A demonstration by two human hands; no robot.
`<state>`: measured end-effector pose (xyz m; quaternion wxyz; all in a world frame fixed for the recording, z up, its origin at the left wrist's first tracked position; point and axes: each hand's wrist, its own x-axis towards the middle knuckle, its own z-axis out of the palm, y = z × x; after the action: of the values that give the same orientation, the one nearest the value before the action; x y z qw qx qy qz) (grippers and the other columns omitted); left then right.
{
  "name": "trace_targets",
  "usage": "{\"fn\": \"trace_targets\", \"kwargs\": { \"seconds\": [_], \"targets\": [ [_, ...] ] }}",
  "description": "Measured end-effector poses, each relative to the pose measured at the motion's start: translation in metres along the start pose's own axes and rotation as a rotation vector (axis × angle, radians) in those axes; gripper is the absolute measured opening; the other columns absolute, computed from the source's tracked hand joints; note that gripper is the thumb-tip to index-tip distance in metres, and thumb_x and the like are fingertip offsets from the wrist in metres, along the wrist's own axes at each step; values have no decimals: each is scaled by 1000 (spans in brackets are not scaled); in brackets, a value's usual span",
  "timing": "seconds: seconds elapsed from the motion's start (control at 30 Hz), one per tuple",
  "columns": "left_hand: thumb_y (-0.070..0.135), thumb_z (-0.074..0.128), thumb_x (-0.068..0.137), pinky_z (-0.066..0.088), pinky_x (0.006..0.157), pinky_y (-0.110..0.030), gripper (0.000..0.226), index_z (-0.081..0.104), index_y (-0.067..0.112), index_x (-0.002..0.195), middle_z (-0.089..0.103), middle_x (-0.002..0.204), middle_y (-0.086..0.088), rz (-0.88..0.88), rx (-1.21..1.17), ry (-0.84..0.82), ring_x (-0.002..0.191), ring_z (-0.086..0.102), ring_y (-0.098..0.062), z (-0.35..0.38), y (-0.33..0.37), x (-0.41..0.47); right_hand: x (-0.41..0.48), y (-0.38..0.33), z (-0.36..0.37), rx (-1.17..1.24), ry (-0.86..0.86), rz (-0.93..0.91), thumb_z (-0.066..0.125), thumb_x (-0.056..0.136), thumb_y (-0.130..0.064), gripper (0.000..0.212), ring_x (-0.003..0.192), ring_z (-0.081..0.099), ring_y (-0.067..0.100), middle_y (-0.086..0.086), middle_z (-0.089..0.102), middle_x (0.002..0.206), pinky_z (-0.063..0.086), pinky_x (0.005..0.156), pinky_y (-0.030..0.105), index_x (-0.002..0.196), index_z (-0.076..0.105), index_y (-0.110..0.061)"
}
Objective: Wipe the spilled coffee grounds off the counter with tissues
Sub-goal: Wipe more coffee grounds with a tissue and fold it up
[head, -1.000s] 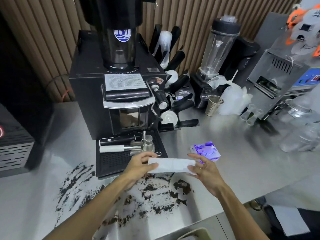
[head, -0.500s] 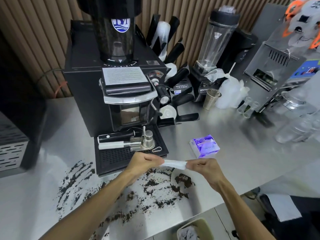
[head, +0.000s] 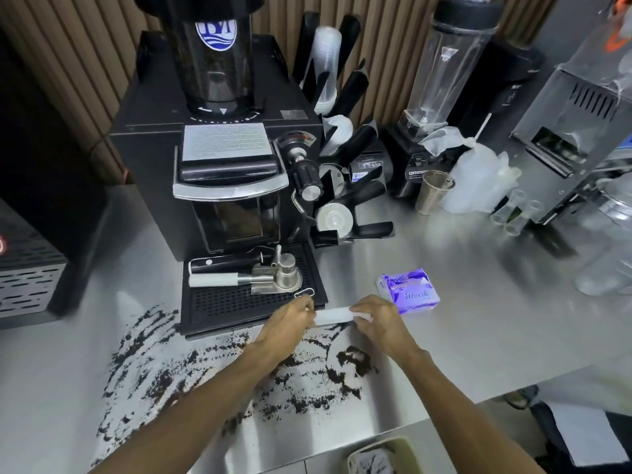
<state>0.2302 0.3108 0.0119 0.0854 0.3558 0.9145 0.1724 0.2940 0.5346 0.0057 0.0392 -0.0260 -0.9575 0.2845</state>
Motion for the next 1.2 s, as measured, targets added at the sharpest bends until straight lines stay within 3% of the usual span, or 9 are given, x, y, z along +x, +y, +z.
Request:
{"fn": "trace_targets", "kwargs": {
  "seconds": [0.17,0.3,0.5,0.67,0.77,0.9,0.93,1.07,1.2],
  "targets": [
    [17,56,98,53,84,-21,25,65,10,120,53,121,0,-74,-54,6,96,58,-7,7,0,-4,19,3,-3,-76,-122,-117,66,90,-18,19,92,62,11,-1,66,108,47,90,21,106,72,-11],
    [22,75,83,52,74,-25,14,76,19,97,63,96,5,-83,176,65,82,55,-10,8,6,-11,31,11,6,-178,-97,-192,57,95,-30,19,108,51,10,-7,63,113,36,104,34,101,71,-20],
    [14,90,61,49,54,-25,32,75,15,89,65,67,1,-26,311,108,70,53,-15,18,15,-9,26,18,16,-347,5,-217,62,89,-23,14,87,54,11,-8,69,89,48,91,41,96,74,-24],
    [3,71,81,54,70,-27,18,72,6,99,67,95,-7,-116,294,64,88,59,-18,30,16,-11,1,23,31,-262,-69,-224,74,80,-13,15,75,58,6,-6,65,85,56,68,25,92,75,-22],
    [2,84,66,53,58,-17,20,72,8,82,63,84,-1,-109,197,35,70,61,-10,28,24,-21,-11,18,26,-254,-102,-248,71,80,-5,13,78,59,17,3,65,87,55,66,32,88,73,-15],
    [4,90,59,49,45,-15,33,73,12,86,60,78,3,-57,192,85,60,58,-8,19,24,-12,-4,9,9,-155,2,-222,74,74,6,27,64,62,9,5,70,88,44,55,9,94,77,-13],
    [2,90,58,50,47,-16,36,74,11,89,61,79,1,-51,213,89,62,59,-10,15,24,-8,1,10,8,-176,-11,-203,72,76,6,31,67,65,11,4,70,92,45,56,9,99,76,-15],
    [-2,49,96,48,93,-29,31,57,2,125,53,122,-9,-57,297,-37,113,52,-21,23,25,-3,3,10,16,-261,-126,-99,53,93,-12,23,104,57,25,7,61,114,50,85,37,111,68,-14],
    [-4,48,93,43,99,-29,36,61,7,125,57,122,-7,-3,340,-77,116,50,-20,27,23,-13,-24,8,12,-103,-116,-91,59,91,-5,20,91,60,14,5,64,108,51,84,28,105,72,-11]
  ]
}}
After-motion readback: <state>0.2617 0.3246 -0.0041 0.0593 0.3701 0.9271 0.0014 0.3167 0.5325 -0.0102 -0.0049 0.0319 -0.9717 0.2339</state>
